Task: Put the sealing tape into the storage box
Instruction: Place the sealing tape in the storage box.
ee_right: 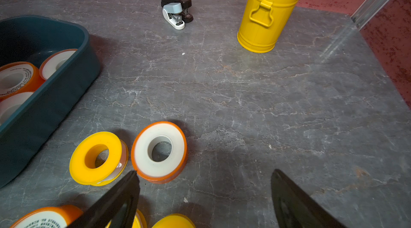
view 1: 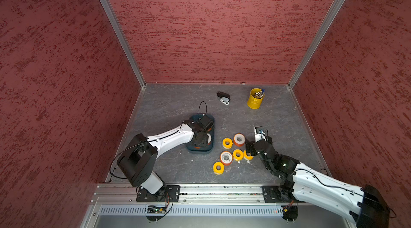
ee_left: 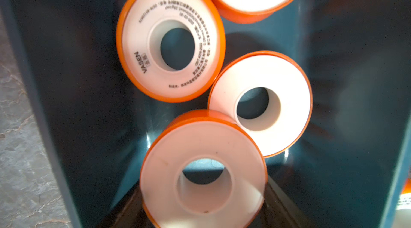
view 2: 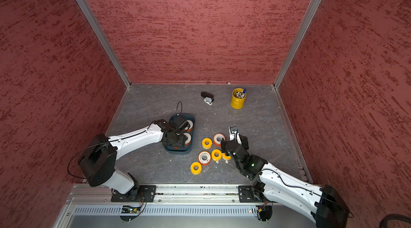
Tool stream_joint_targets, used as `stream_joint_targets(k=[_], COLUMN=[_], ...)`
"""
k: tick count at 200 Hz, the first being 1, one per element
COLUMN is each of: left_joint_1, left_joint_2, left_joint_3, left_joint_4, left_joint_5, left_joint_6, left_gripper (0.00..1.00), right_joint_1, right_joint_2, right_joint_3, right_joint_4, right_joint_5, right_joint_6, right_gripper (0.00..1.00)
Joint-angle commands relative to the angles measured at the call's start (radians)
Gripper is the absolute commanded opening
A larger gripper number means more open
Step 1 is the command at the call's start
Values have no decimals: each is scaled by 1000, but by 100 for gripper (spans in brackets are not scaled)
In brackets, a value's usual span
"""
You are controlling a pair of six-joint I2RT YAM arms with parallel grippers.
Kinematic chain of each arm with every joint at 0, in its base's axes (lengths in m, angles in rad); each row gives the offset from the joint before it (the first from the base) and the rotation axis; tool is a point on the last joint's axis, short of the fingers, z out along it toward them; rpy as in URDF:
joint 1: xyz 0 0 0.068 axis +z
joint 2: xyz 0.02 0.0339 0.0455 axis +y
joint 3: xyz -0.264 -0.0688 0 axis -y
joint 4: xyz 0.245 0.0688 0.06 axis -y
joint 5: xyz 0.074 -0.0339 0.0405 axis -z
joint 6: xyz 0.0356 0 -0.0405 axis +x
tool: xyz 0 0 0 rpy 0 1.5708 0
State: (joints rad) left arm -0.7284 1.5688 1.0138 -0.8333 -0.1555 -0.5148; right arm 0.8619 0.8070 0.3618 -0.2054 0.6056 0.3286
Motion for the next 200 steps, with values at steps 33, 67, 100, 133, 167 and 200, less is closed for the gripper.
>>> stream_joint_targets(k=[33, 67, 100, 133, 167, 200], left_joint_1=[7, 6, 7, 12, 17, 23], left_joint_2=[-74, -122, -117, -88, -50, -25], left_joint_3=[31, 18, 10, -1, -10, -21], left_joint_4=[-39, -102, -132, -123, -100, -72], left_joint_5=[-10, -11, 8, 23, 33, 40], left_joint_6=[18, 10, 17, 22, 28, 32], left_gripper=[62, 62, 62, 62, 62, 62], right_joint_1=[-4, -4, -4, -4, -5, -4], right_joint_2=[1, 3, 3, 3, 1, 2], right_joint_3=[32, 33, 32, 33, 32, 32], right_joint_4=[24, 25, 24, 23, 23, 23], right_joint_5=[-8, -10, -11, -12, -13, -13], right_joint_6=[-5, -6, -7, -7, -5, -5], right_gripper=[94, 94, 94, 94, 94, 94])
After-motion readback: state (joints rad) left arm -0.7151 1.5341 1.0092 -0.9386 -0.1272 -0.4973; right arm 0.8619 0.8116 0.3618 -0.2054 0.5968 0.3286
